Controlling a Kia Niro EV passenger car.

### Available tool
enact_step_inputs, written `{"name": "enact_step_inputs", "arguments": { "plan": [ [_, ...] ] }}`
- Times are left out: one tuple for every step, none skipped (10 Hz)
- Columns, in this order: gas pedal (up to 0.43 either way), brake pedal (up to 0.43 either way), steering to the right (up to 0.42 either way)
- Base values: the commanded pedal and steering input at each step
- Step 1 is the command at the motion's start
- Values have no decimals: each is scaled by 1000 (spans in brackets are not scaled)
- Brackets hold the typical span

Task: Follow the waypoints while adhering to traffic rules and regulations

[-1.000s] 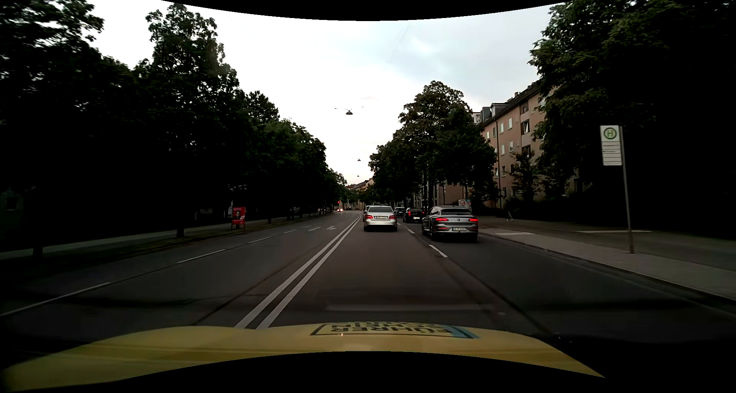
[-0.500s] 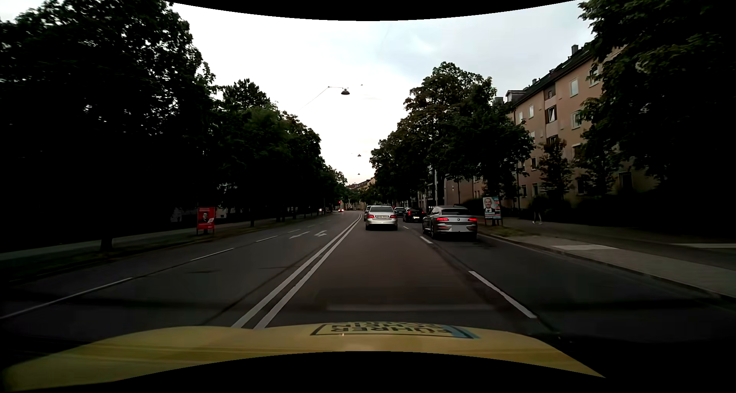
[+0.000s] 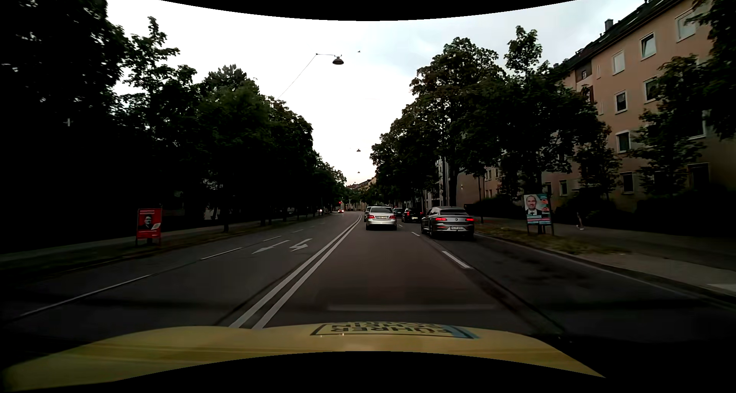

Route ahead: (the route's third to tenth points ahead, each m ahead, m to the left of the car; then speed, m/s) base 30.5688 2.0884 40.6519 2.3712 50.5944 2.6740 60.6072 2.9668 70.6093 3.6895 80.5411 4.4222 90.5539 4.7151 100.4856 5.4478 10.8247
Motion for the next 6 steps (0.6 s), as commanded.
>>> {"name": "enact_step_inputs", "arguments": {
  "plan": [
    [110,0,-5],
    [118,0,-4],
    [130,0,-4],
    [130,0,-4],
    [138,0,-5],
    [138,0,-5]
  ]
}}
